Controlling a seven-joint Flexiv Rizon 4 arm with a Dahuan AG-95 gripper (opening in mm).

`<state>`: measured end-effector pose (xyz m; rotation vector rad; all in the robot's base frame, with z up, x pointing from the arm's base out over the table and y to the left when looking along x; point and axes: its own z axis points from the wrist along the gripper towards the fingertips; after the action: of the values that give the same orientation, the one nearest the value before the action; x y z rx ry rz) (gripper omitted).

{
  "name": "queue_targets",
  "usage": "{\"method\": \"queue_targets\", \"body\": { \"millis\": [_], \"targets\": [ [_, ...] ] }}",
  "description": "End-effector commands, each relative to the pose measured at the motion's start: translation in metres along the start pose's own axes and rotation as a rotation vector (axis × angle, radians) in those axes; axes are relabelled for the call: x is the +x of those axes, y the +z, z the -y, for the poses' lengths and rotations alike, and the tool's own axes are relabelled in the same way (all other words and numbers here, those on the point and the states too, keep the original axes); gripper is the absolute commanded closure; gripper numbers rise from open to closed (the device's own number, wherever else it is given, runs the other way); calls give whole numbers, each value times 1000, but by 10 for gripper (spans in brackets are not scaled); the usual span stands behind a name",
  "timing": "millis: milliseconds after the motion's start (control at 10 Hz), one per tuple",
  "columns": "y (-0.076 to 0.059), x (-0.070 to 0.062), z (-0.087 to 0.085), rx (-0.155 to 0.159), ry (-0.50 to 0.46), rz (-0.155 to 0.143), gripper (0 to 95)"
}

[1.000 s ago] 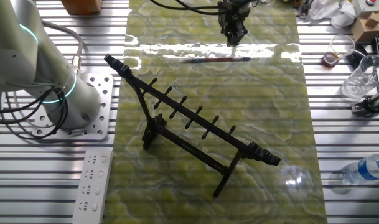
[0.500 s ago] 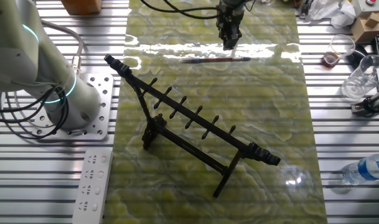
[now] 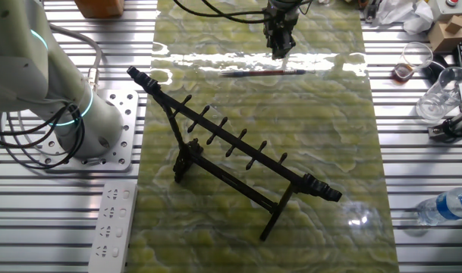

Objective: Place the brush on the pen rack

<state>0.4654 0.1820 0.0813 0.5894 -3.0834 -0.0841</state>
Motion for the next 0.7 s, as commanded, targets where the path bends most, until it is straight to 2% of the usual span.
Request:
{"method": "queue_targets", "body": {
  "millis": [100,300,500,600,700],
  "targets": [
    [1,-1,-1,-2,-198,-8,760],
    [2,-1,-2,2,-240,-5,760],
    [6,-2,-5,1,-363,2,760],
    [7,-2,-6,4,-390,0,760],
    [10,-4,-9,8,-482,-3,760]
  ]
}}
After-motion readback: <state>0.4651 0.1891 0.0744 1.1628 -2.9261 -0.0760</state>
